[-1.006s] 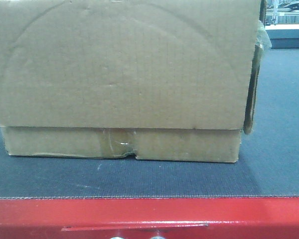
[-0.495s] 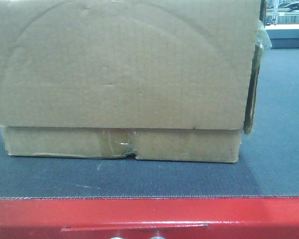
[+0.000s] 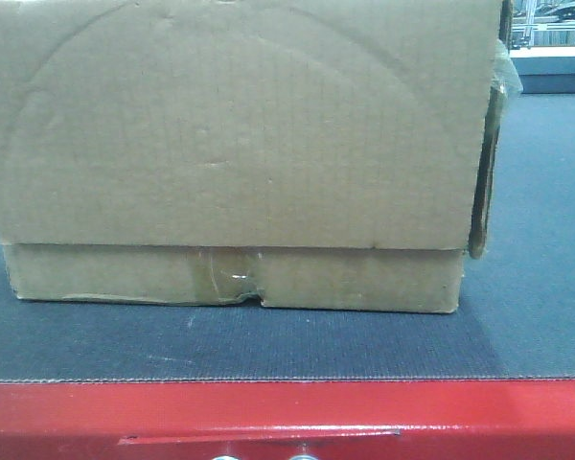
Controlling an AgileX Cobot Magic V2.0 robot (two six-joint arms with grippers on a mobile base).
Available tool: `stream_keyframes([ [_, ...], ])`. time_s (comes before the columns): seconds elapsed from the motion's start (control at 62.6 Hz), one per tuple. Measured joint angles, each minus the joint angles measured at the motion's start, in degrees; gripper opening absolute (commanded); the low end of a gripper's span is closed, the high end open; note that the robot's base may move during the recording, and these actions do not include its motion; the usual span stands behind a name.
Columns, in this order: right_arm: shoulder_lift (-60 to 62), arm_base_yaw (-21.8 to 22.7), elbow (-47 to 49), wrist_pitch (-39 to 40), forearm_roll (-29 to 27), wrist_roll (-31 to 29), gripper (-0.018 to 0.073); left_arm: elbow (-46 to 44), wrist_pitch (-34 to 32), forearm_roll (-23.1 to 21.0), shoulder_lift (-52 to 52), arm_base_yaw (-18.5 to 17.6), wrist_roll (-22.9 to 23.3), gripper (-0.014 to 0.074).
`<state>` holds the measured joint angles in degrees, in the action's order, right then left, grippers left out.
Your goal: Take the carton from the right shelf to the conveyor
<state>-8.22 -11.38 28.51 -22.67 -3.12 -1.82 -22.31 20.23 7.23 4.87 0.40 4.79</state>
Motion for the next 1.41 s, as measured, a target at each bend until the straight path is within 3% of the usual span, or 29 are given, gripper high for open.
stream_keyframes([
  [0.112,0.0,0.0,0.0,0.0,0.0,0.0,-0.0057,5.7,-2.9,-1.8,-3.2,2.2,-1.2,0.0004],
  [0.383,0.0,0.0,0.0,0.0,0.0,-0.1,-0.0057,21.7,-16.4,-3.1,-4.5,2.5,-1.7,0.0004],
  [1.406,0.0,0.3,0.0,0.0,1.3,-0.1,-0.0057,22.4,-16.7,-3.3,-4.6,2.5,-1.8,0.0004],
])
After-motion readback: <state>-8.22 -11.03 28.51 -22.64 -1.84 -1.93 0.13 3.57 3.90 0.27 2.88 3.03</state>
